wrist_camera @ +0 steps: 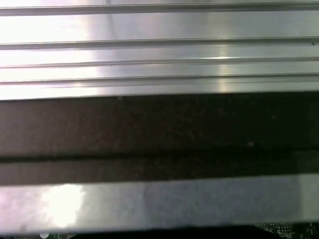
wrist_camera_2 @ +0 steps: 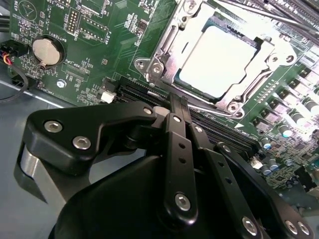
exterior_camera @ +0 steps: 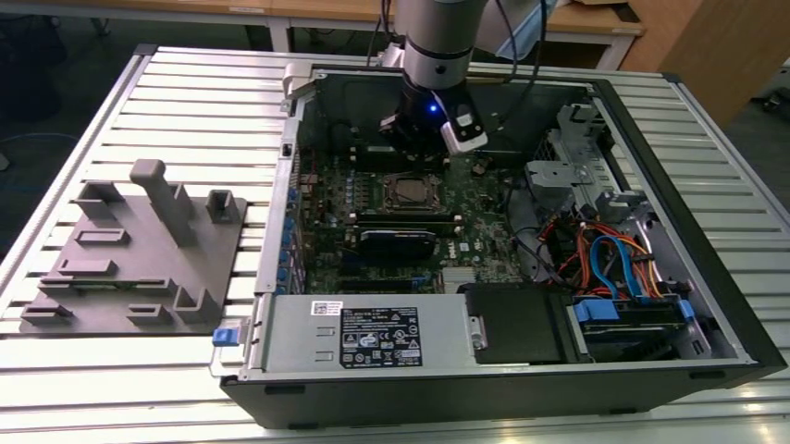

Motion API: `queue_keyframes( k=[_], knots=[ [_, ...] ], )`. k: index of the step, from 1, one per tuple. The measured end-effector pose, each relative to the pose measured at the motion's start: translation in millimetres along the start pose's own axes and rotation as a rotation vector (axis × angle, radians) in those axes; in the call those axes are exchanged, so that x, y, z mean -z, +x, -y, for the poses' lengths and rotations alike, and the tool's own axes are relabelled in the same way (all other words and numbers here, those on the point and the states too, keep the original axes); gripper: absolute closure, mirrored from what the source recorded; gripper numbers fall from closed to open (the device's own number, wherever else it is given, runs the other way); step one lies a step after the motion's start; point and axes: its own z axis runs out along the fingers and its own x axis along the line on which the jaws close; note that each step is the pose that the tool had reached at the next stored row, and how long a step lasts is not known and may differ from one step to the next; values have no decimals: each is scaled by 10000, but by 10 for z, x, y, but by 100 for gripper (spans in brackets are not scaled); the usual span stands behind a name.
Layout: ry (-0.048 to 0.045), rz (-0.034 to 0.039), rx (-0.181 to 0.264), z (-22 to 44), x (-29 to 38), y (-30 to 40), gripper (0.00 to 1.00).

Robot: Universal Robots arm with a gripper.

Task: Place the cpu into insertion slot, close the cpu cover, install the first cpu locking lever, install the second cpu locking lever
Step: 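Install the first cpu locking lever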

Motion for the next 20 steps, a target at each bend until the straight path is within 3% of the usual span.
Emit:
queue_keyframes(
  k=[8, 14, 20],
  knots=[
    [-2, 1, 1, -15, -8, -22, 90],
    [0, 0, 0, -12, -54, -35, 90],
    [-1, 0, 1, -14, -36, -36, 90]
  ],
)
